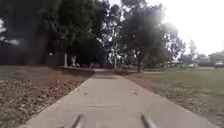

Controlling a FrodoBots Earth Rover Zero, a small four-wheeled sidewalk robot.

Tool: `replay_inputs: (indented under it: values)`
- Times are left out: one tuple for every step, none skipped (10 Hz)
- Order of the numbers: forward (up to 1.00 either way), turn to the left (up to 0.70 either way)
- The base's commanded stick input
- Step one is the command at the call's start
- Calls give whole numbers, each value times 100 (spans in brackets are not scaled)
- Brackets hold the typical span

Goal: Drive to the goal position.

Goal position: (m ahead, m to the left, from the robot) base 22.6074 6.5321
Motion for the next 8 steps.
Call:
replay_inputs:
  values:
    - [70,0]
    - [70,0]
    - [70,0]
    - [70,0]
    - [70,0]
    - [70,0]
    - [70,0]
    - [70,0]
